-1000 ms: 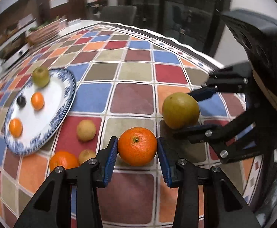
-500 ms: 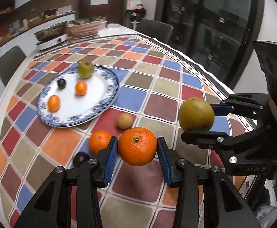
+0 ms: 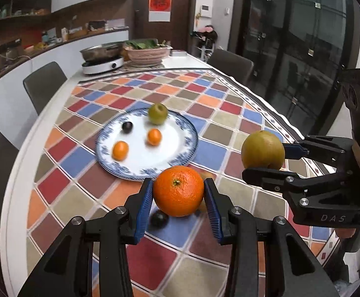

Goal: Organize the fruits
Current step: 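Lift and carry the orange and pear over the blue-and-white plate with both grippers, then lower the orange and pear onto the plate and open both grippers, then withdraw both tools from the plate toward the remaining fruit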

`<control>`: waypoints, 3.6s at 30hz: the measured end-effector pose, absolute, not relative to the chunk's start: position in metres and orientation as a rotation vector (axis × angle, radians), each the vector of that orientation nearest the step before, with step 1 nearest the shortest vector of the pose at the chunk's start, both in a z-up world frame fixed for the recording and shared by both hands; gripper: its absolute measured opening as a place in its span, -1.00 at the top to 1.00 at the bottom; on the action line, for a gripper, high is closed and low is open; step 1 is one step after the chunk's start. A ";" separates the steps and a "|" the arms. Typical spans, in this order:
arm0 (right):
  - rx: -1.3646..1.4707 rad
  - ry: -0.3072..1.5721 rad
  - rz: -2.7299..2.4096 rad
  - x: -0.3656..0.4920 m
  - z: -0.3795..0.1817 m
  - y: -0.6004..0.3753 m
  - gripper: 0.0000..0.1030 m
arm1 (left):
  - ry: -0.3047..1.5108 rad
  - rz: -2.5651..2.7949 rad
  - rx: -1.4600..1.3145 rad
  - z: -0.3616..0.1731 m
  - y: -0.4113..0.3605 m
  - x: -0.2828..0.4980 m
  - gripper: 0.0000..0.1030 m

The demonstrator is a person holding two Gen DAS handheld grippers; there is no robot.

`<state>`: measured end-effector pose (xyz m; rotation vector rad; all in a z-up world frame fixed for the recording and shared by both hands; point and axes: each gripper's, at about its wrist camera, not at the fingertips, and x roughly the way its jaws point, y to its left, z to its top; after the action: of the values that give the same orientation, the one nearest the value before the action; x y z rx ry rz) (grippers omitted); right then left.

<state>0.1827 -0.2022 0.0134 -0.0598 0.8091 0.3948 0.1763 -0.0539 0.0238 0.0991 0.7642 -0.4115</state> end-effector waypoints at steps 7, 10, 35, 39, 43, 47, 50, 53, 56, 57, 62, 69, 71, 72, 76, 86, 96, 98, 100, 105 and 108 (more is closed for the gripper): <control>-0.069 0.788 0.411 0.209 0.027 -0.187 0.00 | 0.722 -0.371 0.130 0.033 -0.044 0.195 0.20; -0.080 0.797 0.425 0.222 0.030 -0.181 0.00 | 0.715 -0.345 0.141 0.032 -0.041 0.207 0.20; -0.074 0.960 0.386 0.356 -0.019 -0.165 0.00 | 0.857 -0.335 0.162 -0.017 -0.030 0.342 0.20; -0.053 0.996 0.374 0.375 -0.031 -0.167 0.00 | 0.904 -0.338 0.140 -0.029 -0.031 0.364 0.20; -0.049 1.017 0.361 0.388 -0.040 -0.168 0.00 | 0.948 -0.331 0.136 -0.040 -0.033 0.378 0.20; -0.042 1.019 0.356 0.394 -0.045 -0.169 0.00 | 0.962 -0.330 0.139 -0.043 -0.036 0.385 0.20; -0.049 1.012 0.361 0.395 -0.046 -0.167 -0.01 | 0.969 -0.332 0.144 -0.044 -0.039 0.388 0.20; -0.049 0.998 0.360 0.395 -0.044 -0.168 -0.17 | 0.968 -0.337 0.131 -0.042 -0.038 0.388 0.03; -0.053 0.976 0.354 0.392 -0.039 -0.169 -0.27 | 0.939 -0.329 0.127 -0.034 -0.036 0.381 -0.02; -0.049 0.974 0.354 0.391 -0.038 -0.169 -0.27 | 0.930 -0.331 0.128 -0.030 -0.036 0.378 -0.03; -0.044 0.933 0.343 0.374 -0.026 -0.172 -0.27 | 0.872 -0.316 0.152 -0.012 -0.034 0.357 -0.06; -0.039 0.870 0.329 0.340 -0.002 -0.175 -0.27 | 0.784 -0.273 0.176 0.021 -0.031 0.321 -0.11; -0.041 0.850 0.327 0.331 0.006 -0.175 -0.27 | 0.769 -0.273 0.171 0.029 -0.030 0.312 -0.16; -0.041 0.837 0.326 0.325 0.011 -0.175 -0.27 | 0.763 -0.273 0.167 0.033 -0.029 0.306 -0.18; -0.039 0.793 0.319 0.305 0.028 -0.176 -0.27 | 0.746 -0.263 0.149 0.045 -0.027 0.287 -0.24; -0.063 0.727 0.305 0.251 0.047 -0.176 -0.27 | 0.692 -0.258 0.161 0.057 -0.024 0.232 -0.33; -0.072 0.731 0.324 0.211 0.039 -0.176 -0.27 | 0.703 -0.263 0.168 0.048 -0.026 0.192 -0.46; -0.074 0.735 0.325 0.206 0.036 -0.176 -0.27 | 0.714 -0.266 0.166 0.044 -0.026 0.188 -0.46; -0.072 0.740 0.321 0.200 0.032 -0.176 -0.27 | 0.721 -0.268 0.159 0.040 -0.025 0.183 -0.46; -0.062 0.782 0.336 0.193 0.017 -0.175 -0.27 | 0.750 -0.272 0.152 0.025 -0.024 0.175 -0.46; -0.063 0.807 0.340 0.191 0.007 -0.174 -0.27 | 0.774 -0.278 0.153 0.013 -0.022 0.171 -0.46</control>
<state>0.1906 -0.1742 0.0074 -0.0635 0.8075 0.3398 0.1711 -0.0222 0.0130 0.1528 0.7740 -0.2780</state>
